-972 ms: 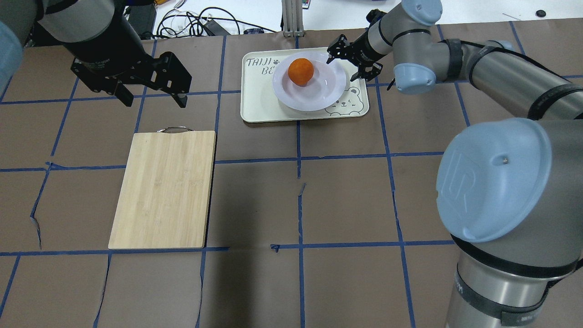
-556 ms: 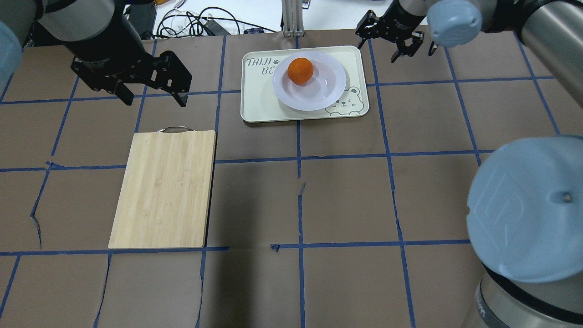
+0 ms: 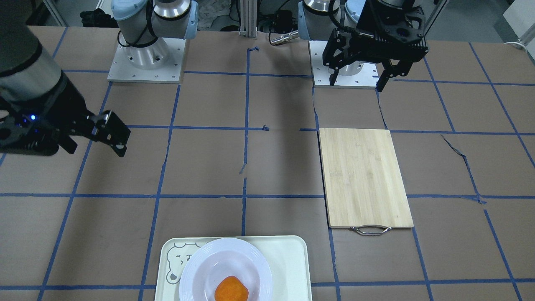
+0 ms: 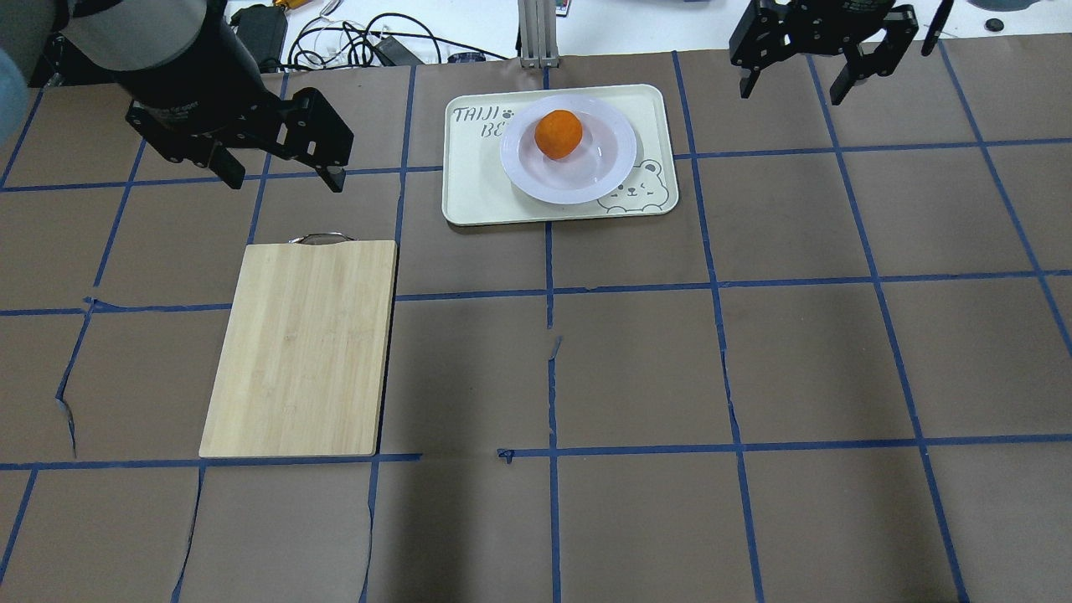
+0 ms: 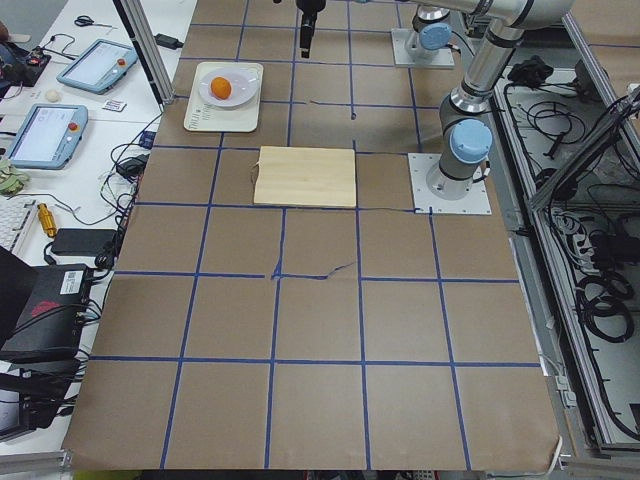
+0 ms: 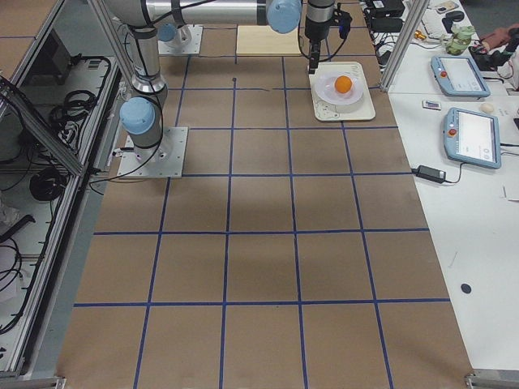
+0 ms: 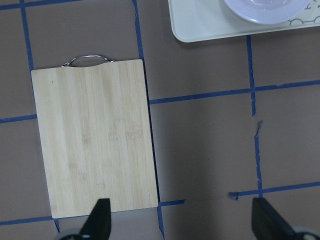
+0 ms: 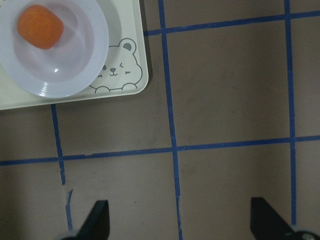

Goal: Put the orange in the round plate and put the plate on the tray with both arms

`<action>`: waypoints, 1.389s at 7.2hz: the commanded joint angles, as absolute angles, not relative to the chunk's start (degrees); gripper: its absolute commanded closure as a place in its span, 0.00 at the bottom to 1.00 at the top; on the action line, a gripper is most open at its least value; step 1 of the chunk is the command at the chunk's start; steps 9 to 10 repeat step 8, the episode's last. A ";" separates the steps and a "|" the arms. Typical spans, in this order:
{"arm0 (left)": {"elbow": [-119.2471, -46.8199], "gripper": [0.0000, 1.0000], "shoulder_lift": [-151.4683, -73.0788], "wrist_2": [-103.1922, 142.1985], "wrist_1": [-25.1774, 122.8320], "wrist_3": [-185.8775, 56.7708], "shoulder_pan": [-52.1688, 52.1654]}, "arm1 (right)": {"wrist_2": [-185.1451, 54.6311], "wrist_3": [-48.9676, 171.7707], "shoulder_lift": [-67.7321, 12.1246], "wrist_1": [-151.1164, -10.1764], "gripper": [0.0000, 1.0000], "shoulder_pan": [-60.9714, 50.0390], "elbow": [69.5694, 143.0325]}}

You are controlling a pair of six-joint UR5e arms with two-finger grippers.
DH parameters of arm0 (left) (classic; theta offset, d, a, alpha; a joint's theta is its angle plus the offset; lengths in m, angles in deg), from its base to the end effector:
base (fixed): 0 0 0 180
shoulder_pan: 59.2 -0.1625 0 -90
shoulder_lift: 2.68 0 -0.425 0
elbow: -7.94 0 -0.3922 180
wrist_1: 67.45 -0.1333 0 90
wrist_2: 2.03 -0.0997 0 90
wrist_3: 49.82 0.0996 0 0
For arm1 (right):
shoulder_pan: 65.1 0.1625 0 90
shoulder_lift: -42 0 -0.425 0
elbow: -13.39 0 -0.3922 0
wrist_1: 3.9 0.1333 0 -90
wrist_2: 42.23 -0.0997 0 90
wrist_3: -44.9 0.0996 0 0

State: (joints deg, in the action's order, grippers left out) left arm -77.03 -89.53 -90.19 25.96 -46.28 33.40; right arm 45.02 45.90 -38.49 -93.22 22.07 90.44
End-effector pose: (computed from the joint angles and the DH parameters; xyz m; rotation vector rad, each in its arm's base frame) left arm -0.1578 -0.4658 0.5517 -0.1685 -3.1029 0.1298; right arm 0.1100 -0.5722 0.5106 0.1016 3.0918 -0.0757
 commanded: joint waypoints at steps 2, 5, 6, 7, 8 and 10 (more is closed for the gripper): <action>-77.14 0.00 -90.04 -90.27 26.85 -46.57 33.27 | 47.42 40.87 -46.92 -93.80 0.02 23.50 100.36; -77.66 0.00 -90.66 -90.27 23.44 -48.06 33.18 | 47.50 42.79 -48.26 -100.67 0.00 23.67 105.15; -77.58 0.00 -90.57 -90.19 23.51 -48.06 33.18 | 47.50 42.62 -48.26 -100.75 0.00 23.58 104.98; -77.67 0.00 -90.66 -90.18 23.51 -47.63 33.18 | 47.76 43.14 -48.26 -100.67 0.00 23.58 104.98; -77.76 0.00 -90.74 -90.10 23.51 -47.54 33.26 | 47.68 43.06 -48.26 -100.58 0.00 23.58 104.71; -77.76 0.00 -90.74 -90.10 23.51 -47.54 33.26 | 47.68 43.06 -48.26 -100.58 0.00 23.58 104.71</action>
